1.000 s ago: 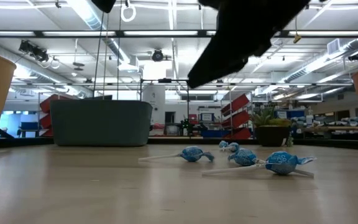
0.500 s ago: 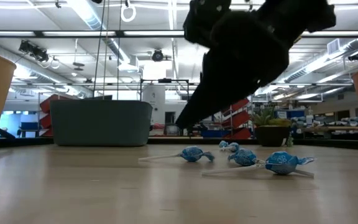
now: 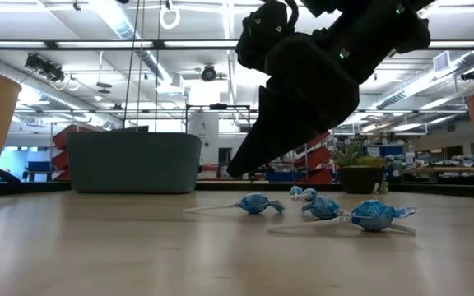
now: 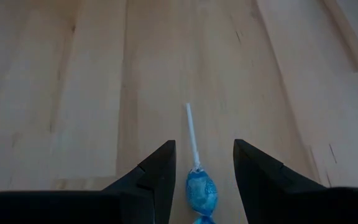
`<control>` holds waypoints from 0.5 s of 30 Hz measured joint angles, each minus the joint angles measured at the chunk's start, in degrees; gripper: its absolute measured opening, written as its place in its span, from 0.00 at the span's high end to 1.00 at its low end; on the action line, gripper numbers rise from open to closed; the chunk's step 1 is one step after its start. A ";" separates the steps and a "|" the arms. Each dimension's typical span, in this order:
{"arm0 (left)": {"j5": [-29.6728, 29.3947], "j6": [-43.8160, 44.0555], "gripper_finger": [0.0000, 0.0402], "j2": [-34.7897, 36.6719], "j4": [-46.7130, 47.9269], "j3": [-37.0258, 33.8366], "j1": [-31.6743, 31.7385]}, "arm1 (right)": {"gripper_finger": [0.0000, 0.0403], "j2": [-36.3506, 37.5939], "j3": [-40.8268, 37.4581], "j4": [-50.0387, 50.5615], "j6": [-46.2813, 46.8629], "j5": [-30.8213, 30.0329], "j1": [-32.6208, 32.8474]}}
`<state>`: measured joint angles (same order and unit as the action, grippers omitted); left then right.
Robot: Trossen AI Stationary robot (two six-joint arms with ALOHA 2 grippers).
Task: Sort candy
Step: Put the blue candy into the blue bin
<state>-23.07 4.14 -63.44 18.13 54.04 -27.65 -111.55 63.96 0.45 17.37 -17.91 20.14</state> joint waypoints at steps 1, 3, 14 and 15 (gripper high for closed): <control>0.02 0.37 0.66 -0.39 0.00 0.00 -0.11 | 0.64 0.00 0.00 -0.29 -0.15 0.00 0.00; -0.01 0.66 0.66 -1.10 0.09 0.00 -0.22 | 0.64 0.00 0.00 -0.68 -0.40 0.00 0.02; -0.08 0.68 0.66 -2.21 -0.26 0.00 -0.56 | 0.64 -1.33 -0.02 -3.44 -1.87 0.02 -0.04; -0.07 0.68 0.66 -2.19 -0.22 0.00 -0.56 | 0.64 -2.17 0.02 -5.50 -2.00 -0.02 -0.05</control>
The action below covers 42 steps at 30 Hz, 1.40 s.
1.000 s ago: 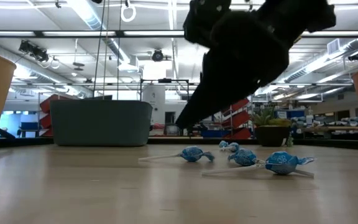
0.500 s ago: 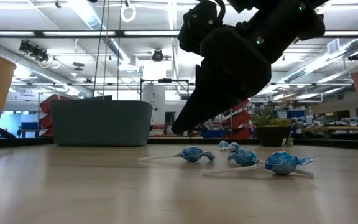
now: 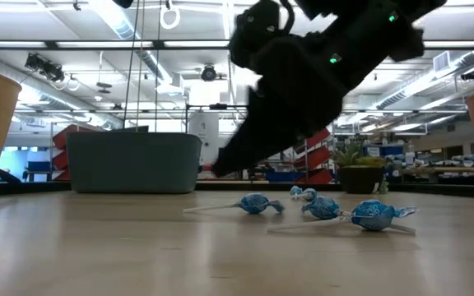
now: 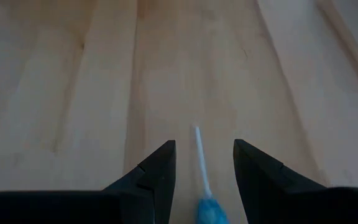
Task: Sort candy
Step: Put the blue candy into the blue bin
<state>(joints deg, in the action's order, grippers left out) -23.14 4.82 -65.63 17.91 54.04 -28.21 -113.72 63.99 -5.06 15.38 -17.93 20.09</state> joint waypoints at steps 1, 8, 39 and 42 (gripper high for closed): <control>-0.01 0.00 0.66 0.00 -0.03 0.01 0.00 | 0.64 -0.49 0.13 -1.13 -0.24 0.00 -0.04; -0.12 0.14 0.66 -0.02 -0.09 0.04 -0.20 | 0.64 -3.29 0.00 -1.89 -0.15 -0.04 -0.41; -1.02 0.00 0.66 0.00 -0.27 0.04 -0.42 | 0.94 -3.27 0.15 1.81 -2.12 4.49 -2.27; -1.02 0.00 0.66 0.00 -0.28 0.04 -0.42 | 0.98 -3.23 0.15 1.72 -3.57 5.07 -2.27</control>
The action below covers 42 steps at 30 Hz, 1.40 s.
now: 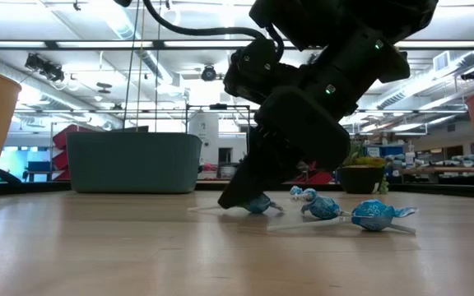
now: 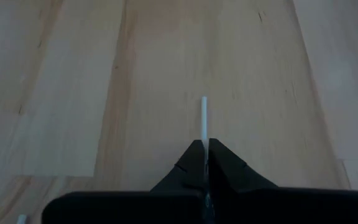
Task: Sort candy
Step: Put the blue candy into the blue bin
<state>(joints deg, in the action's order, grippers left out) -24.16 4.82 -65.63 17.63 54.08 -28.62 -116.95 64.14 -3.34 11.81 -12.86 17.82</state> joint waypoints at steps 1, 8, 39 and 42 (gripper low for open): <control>0.00 0.00 0.66 0.00 -0.02 0.00 0.00 | 0.99 0.00 0.00 -0.12 -0.21 0.02 0.00; 0.02 0.03 0.66 0.00 -0.02 0.00 0.00 | 1.00 0.04 -0.09 -0.77 -0.43 0.03 0.02; 0.28 0.15 0.66 -0.44 1.19 0.00 -0.05 | 1.00 5.01 3.30 -3.14 -4.64 -0.83 0.61; 0.26 0.08 0.66 -1.14 0.91 0.00 -0.32 | 1.00 7.39 3.32 -5.37 -6.70 -1.07 1.36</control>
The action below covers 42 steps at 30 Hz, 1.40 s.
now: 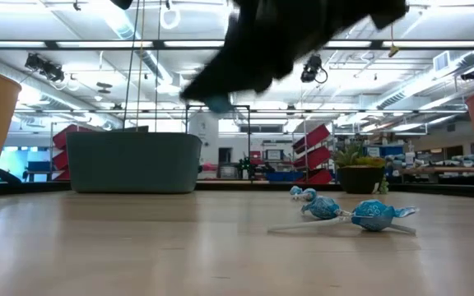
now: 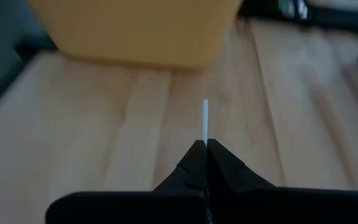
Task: Sort candy
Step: Put the blue candy into the blue bin
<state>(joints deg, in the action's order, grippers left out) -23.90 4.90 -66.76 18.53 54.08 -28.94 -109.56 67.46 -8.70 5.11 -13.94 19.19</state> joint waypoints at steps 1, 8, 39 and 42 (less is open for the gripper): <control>0.02 -0.11 0.66 -0.38 0.13 0.00 -0.10 | 1.00 0.78 0.00 -0.57 -0.63 -0.10 0.25; 0.00 -0.10 0.66 -2.52 0.00 -0.04 -1.64 | 1.00 6.45 0.04 -2.84 -4.82 -3.77 1.93; -3.15 -3.05 0.67 -4.95 -8.58 -0.02 -1.83 | 1.00 8.94 0.04 -11.00 -10.92 -7.01 1.74; -3.15 -3.14 0.68 -4.92 -8.47 -0.02 -1.83 | 1.00 8.94 0.04 -10.96 -11.15 -7.01 1.72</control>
<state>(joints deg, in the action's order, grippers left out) -27.05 1.76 -71.68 10.07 54.06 -30.76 -100.62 67.51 -19.66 -6.04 -20.95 20.91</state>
